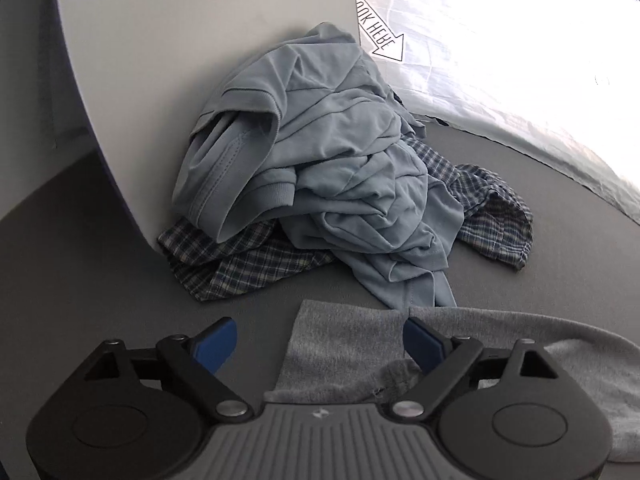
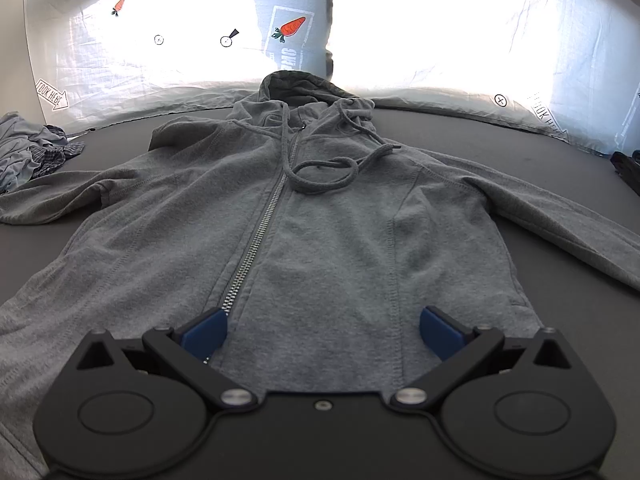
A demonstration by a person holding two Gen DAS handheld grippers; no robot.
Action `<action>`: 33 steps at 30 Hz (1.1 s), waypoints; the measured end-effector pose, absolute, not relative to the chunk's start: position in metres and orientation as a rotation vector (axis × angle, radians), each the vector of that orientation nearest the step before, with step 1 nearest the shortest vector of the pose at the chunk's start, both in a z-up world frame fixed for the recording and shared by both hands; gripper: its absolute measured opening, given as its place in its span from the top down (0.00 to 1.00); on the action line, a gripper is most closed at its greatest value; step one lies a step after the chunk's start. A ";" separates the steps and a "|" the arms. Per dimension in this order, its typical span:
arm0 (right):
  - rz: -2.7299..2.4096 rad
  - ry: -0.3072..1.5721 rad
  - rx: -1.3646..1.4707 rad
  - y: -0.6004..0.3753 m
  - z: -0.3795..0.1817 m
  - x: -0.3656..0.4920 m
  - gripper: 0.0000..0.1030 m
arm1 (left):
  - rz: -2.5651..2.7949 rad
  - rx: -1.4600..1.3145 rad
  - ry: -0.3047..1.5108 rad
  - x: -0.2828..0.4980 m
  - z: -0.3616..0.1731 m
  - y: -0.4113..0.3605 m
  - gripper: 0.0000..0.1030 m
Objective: Fold clothes
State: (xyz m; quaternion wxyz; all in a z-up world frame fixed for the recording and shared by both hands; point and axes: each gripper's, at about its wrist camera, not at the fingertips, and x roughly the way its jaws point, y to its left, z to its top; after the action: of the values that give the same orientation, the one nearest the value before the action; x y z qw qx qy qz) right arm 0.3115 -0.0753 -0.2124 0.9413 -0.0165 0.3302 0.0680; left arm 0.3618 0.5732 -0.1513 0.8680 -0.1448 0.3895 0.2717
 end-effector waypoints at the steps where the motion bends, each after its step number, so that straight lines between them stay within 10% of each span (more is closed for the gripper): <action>1: 0.138 0.674 -0.033 -0.075 -0.212 0.311 0.00 | 0.564 -0.330 0.831 0.361 -0.156 0.576 0.12; 9: 0.136 0.674 -0.031 -0.076 -0.213 0.312 0.00 | 0.575 -0.329 0.917 0.368 -0.180 0.577 0.16; 14: 0.134 0.673 -0.030 -0.075 -0.213 0.313 0.00 | 0.631 -0.340 0.857 0.363 -0.171 0.570 0.93; 33: 0.136 0.672 -0.026 -0.076 -0.213 0.313 0.00 | 0.888 -0.378 0.809 0.279 -0.149 0.598 0.97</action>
State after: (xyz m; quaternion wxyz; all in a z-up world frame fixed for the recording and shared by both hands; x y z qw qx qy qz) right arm 0.3134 -0.0763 -0.2131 0.9418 -0.0127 0.3293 0.0669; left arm 0.2789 0.5980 -0.1490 0.8083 -0.1765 0.3782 0.4153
